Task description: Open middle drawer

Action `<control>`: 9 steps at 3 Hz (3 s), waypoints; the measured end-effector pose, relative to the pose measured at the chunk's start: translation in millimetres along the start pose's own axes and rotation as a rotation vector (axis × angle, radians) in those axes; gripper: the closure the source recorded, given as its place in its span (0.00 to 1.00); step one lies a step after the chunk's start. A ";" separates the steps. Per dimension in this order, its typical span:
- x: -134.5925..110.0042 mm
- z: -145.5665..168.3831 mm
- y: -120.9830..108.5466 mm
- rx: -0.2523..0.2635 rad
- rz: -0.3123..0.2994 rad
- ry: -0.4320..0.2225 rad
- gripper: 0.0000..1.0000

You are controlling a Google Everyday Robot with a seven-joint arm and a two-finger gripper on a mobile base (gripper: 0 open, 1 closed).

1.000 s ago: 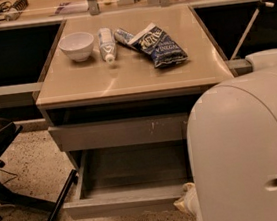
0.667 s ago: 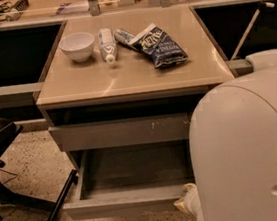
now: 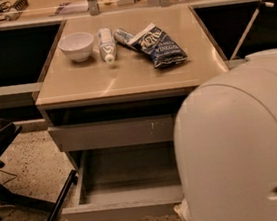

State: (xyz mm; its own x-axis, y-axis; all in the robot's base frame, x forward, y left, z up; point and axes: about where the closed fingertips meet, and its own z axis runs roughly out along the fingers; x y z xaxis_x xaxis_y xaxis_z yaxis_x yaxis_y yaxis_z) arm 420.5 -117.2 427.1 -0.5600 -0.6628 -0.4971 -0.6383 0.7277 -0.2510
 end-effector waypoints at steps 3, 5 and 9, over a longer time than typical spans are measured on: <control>9.3 -10.4 8.2 0.003 -0.007 0.056 1.00; 25.9 -25.9 13.4 0.007 -0.007 0.096 1.00; 38.8 -40.8 14.8 0.013 -0.003 0.129 1.00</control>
Offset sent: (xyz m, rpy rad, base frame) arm -0.1528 -0.0179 0.0422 -0.1729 0.1564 -0.0718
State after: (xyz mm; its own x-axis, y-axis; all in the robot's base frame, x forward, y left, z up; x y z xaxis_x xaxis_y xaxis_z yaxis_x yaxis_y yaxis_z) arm 367.8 -139.3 438.0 -0.6216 -0.6819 -0.3856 -0.6339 0.7270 -0.2637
